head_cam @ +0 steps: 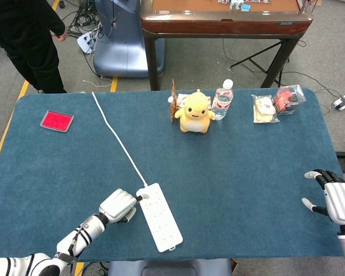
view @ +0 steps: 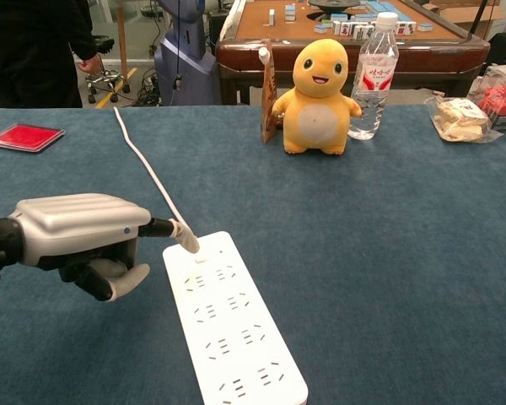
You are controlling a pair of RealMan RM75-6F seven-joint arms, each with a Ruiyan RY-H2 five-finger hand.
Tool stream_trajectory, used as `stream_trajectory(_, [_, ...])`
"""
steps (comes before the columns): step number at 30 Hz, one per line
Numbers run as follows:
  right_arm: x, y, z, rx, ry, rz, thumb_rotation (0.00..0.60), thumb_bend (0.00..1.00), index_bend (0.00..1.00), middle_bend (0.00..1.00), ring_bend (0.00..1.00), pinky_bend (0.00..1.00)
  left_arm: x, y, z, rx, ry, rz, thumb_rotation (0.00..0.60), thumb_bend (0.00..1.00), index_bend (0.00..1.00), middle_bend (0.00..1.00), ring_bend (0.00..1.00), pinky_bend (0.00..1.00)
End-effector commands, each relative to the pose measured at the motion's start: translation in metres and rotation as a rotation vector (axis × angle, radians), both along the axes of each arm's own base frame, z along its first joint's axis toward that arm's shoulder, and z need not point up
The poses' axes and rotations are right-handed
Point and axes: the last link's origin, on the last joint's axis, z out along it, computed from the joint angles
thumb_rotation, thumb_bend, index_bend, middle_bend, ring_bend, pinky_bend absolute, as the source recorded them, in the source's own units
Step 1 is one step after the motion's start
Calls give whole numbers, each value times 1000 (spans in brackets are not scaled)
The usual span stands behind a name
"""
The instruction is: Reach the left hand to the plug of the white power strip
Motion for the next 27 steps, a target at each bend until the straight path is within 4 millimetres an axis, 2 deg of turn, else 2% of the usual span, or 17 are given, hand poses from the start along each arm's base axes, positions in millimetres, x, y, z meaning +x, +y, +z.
stream_trajectory(1, [0, 0, -1, 2, 0, -2, 600, 110, 320, 320, 276, 467, 0, 1, -4, -1, 9, -3, 600, 641, 199, 1000, 1000, 1000])
stream_trajectory(12, [-3, -1, -4, 12, -5, -9, 600, 110, 320, 320, 276, 467, 5, 8, -10, 13, 9, 13, 600, 641, 200, 1000, 1000, 1000])
stream_trajectory(27, [-5, -3, -6, 17, -9, -11, 600, 110, 320, 320, 276, 467, 4, 6, -15, 7, 39, 12, 600, 641, 200, 1000, 1000, 1000])
